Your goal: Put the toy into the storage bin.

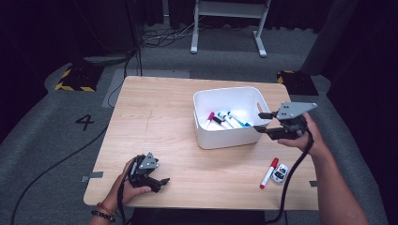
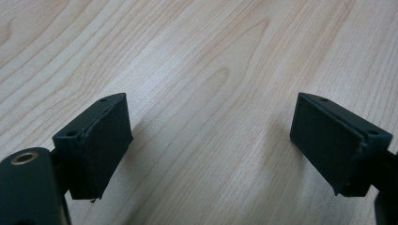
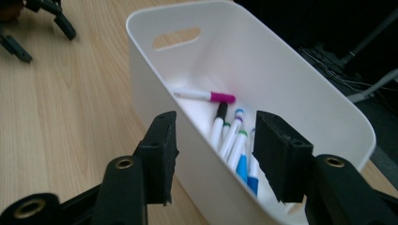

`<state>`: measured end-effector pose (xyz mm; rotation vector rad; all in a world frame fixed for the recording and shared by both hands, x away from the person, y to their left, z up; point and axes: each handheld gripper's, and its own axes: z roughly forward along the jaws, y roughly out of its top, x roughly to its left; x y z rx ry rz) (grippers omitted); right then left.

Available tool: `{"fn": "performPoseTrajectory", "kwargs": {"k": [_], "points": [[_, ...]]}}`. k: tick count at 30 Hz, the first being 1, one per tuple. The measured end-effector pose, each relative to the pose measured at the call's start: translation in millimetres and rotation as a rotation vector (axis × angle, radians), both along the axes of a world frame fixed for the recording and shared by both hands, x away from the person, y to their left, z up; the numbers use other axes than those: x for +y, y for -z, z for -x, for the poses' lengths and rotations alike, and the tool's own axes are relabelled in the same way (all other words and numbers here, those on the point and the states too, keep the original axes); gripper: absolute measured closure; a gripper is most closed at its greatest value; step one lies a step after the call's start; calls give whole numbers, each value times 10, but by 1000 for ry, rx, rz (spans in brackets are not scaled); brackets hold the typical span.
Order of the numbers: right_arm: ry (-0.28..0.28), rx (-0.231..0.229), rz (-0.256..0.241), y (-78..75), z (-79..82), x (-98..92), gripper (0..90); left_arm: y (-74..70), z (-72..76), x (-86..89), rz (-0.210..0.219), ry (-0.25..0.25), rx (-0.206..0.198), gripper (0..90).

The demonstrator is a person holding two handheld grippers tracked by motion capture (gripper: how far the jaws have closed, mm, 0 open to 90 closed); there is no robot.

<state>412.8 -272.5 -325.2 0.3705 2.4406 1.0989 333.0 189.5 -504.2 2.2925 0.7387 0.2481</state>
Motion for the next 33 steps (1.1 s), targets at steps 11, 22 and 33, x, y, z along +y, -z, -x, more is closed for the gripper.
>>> {"fn": "performPoseTrajectory", "kwargs": {"k": [11, 22, 33], "points": [[-37, 77, 139, 763, 521, -403, 403, 1, 1, -1, 1, -1, -2, 132], [-148, 184, 246, 1274, 752, -406, 409, 1, 1, -1, 0, -3, -1, 132], [-185, 198, 354, 1439, 696, -211, 444, 2, 1, -1, 1, -2, -2, 131]]}}
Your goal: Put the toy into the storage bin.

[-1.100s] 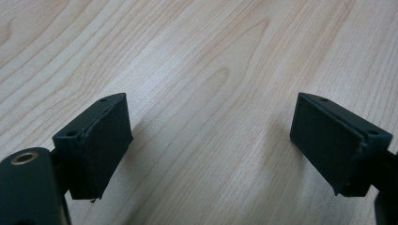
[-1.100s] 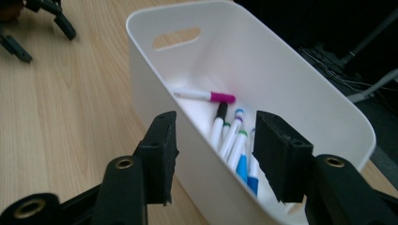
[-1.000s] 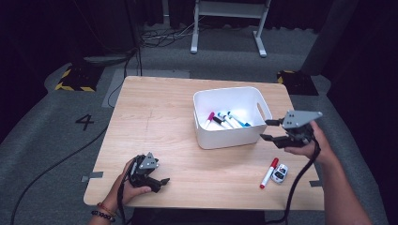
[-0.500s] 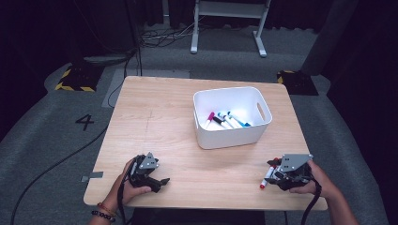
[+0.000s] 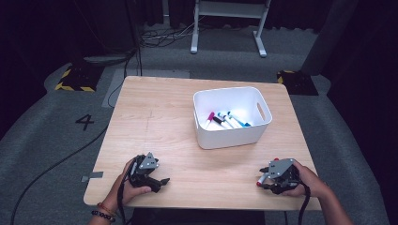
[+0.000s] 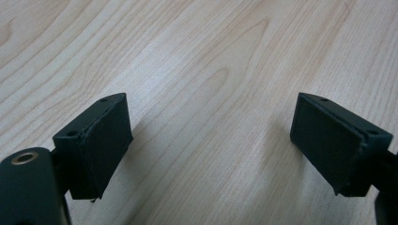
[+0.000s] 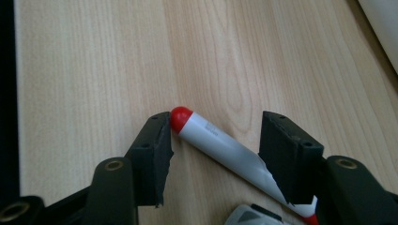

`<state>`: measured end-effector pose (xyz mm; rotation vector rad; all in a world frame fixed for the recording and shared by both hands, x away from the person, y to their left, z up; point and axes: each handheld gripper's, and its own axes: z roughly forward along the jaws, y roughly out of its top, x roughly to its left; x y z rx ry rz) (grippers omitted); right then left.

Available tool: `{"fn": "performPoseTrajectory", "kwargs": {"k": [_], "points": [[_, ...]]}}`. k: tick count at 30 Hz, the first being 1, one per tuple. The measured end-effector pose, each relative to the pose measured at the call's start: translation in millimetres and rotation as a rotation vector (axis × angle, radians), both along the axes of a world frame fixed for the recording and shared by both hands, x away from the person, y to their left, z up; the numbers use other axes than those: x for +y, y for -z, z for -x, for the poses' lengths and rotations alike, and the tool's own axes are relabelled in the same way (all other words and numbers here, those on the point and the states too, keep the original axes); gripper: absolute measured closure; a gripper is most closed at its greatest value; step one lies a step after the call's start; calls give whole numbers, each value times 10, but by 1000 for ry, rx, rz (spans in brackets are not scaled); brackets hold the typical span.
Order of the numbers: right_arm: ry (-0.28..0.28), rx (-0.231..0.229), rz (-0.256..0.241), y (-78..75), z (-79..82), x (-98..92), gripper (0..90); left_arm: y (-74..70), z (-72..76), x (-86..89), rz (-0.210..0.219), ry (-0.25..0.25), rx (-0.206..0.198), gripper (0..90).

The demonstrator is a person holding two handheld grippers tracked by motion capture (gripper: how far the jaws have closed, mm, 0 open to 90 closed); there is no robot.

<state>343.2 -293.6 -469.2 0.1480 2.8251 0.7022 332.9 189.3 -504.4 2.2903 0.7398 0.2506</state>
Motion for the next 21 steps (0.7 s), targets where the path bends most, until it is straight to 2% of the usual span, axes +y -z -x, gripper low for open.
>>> {"fn": "performPoseTrajectory", "kwargs": {"k": [3, 6, 8, 11, 12, 13, 15, 17, 18, 19, 20, 21], "points": [[15, -4, -10, 28, -15, 48, 499, -1, 0, 1, -1, 1, 1, 131], [43, -22, -19, 22, -56, 100, 491, -1, 0, 1, -2, 0, 2, 132], [60, -25, -65, 13, -95, 125, 479, -1, -1, 1, -1, 1, 1, 132], [145, -64, -56, -40, -177, 115, 450, 0, 0, 0, 0, 0, 0, 132], [162, -66, -62, -59, -213, 82, 450, 0, 0, 1, -1, -1, 1, 132], [183, -40, -90, -64, -226, 52, 450, 0, 0, 0, 0, 0, 0, 132], [150, -15, -92, -87, -252, -3, 441, -2, -1, 1, -1, 1, 2, 132], [117, -10, -50, -85, -261, 1, 431, -1, -1, 2, -2, 1, 2, 132], [94, -7, -49, -71, -286, 11, 431, -1, -1, 1, -2, 0, 3, 132], [93, -11, -18, -85, -303, 19, 428, -2, 0, 1, -2, 0, 2, 131], [83, 6, -21, -75, -334, 28, 425, -2, -1, 2, -2, 1, 2, 131], [74, -2, -8, -74, -374, 37, 424, -2, -1, 1, -2, 0, 2, 131]]}}
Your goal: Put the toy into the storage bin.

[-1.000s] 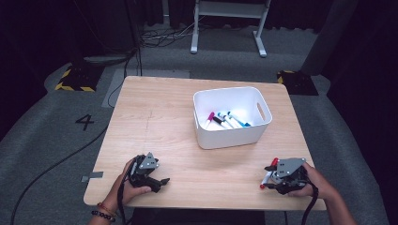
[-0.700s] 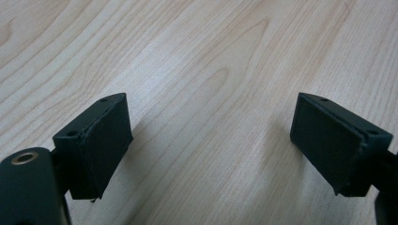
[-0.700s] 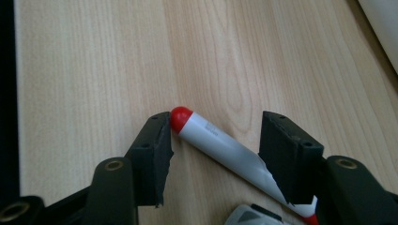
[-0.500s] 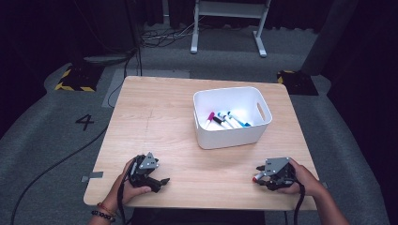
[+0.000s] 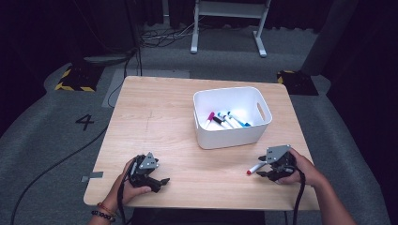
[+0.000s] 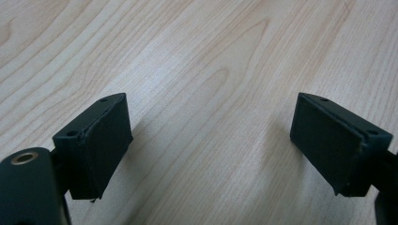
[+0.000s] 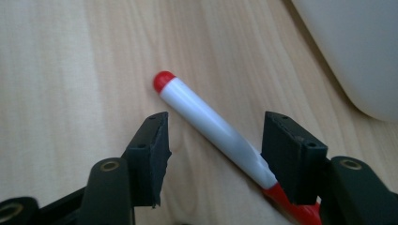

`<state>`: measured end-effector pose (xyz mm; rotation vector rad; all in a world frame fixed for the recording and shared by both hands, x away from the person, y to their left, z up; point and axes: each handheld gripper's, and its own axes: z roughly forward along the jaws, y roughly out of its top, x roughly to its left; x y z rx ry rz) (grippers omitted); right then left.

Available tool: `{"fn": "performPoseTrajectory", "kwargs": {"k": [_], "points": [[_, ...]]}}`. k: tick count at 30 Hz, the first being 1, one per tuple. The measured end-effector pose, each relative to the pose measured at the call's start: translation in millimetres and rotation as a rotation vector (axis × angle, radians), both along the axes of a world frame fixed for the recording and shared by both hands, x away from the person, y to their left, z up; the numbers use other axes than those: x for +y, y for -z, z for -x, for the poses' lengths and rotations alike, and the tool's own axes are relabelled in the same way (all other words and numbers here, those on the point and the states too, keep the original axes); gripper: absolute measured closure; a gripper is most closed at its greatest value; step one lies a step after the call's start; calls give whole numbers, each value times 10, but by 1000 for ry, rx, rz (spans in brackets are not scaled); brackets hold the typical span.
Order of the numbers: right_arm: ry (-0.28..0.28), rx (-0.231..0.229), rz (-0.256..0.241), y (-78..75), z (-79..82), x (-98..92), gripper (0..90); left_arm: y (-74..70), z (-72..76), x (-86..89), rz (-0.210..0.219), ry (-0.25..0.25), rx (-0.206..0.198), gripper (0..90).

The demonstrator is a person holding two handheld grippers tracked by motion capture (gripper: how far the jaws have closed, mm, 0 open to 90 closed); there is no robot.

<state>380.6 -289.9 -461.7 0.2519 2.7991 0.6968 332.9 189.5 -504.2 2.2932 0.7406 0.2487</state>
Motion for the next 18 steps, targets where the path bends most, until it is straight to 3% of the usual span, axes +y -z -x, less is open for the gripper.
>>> {"fn": "performPoseTrajectory", "kwargs": {"k": [7, 13, 18], "points": [[36, 52, 32, 88, -292, -9, 429, 3, 0, -2, 4, 0, 6, 131], [105, 71, 16, 103, -501, -148, 472, 3, 1, -2, 4, 0, 6, 132], [175, 112, -37, 119, -635, -300, 545, 4, 1, -3, 7, -2, 7, 132]]}}
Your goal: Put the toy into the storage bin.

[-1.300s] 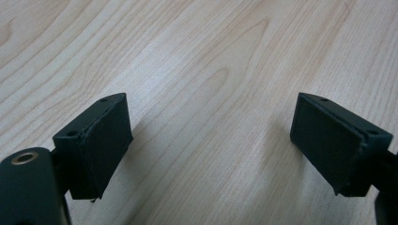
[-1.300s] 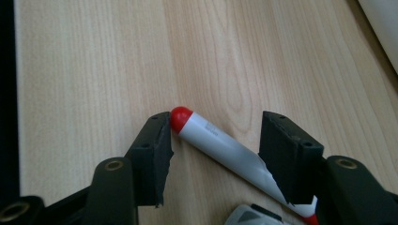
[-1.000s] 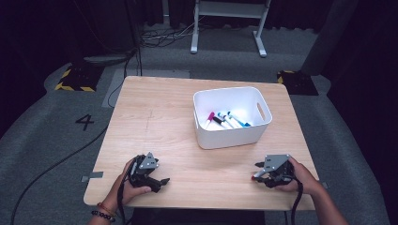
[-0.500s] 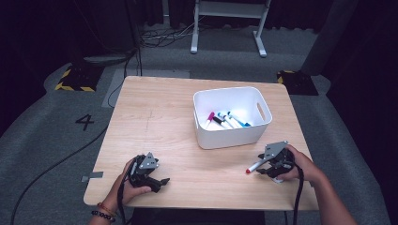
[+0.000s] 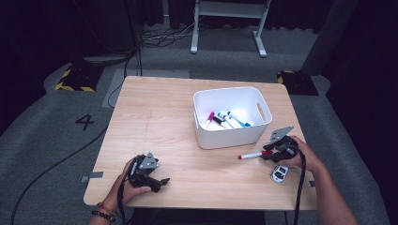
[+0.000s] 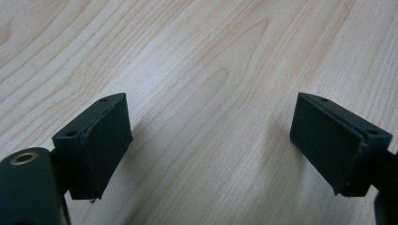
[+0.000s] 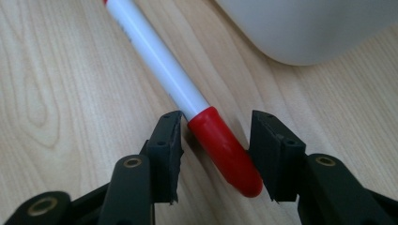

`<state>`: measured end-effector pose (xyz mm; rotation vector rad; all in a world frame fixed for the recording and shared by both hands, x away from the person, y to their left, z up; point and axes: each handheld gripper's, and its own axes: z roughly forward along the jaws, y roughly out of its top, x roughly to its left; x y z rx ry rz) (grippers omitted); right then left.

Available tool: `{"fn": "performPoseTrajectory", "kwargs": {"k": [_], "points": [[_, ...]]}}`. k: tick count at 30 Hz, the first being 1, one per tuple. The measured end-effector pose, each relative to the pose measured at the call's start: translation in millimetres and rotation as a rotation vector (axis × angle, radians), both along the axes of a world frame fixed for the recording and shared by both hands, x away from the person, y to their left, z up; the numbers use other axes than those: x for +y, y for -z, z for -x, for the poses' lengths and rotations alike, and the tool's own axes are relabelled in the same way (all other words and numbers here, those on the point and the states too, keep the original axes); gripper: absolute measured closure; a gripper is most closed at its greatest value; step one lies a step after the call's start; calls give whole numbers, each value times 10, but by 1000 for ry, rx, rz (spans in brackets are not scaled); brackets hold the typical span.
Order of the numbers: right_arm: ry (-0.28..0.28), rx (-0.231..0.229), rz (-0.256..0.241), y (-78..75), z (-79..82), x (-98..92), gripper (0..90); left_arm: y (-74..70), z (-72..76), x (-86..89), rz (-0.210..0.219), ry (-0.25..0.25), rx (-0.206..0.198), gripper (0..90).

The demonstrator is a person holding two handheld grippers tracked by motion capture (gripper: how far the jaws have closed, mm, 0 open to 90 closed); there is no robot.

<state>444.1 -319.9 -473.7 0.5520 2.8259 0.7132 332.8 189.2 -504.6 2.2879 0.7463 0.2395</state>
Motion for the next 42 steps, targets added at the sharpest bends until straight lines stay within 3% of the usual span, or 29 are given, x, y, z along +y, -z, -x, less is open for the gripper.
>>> {"fn": "performPoseTrajectory", "kwargs": {"k": [1, 3, 4, 6, 8, 11, 15, 23, 28, 33, 35, 42], "points": [[-10, -10, -7, 4, -13, -3, 568, -1, 0, 1, -2, 2, -1, 131], [-13, 18, -22, 5, 3, 12, 638, 0, -1, 1, -2, 2, -1, 131], [-38, -2, -23, 9, -11, 18, 659, -1, -1, 1, -2, 2, -1, 131], [-36, 23, -26, 5, 6, 33, 692, -1, -1, 1, -2, 2, 0, 131], [-38, 20, -20, 4, 3, 35, 717, 0, -1, 1, -1, 3, -1, 131], [-51, 40, -33, 8, 9, 35, 732, -1, -1, 1, -1, 3, -1, 132], [-60, 33, -21, 3, 18, 78, 732, 0, -1, 1, -1, 3, -1, 132], [-69, 51, -42, 11, 19, 109, 735, 0, -1, 1, -1, 3, -1, 131], [-98, 13, -12, -9, 68, 162, 737, -1, -1, 1, -2, 2, 0, 132], [-129, -30, -87, -128, 171, 199, 750, -1, -1, 1, -2, 2, 0, 131], [-144, -46, -95, -185, 220, 221, 750, -1, -1, 1, -2, 2, -1, 131], [-177, -36, -81, -199, 272, 312, 750, -1, -1, 1, -2, 3, -2, 131]]}}
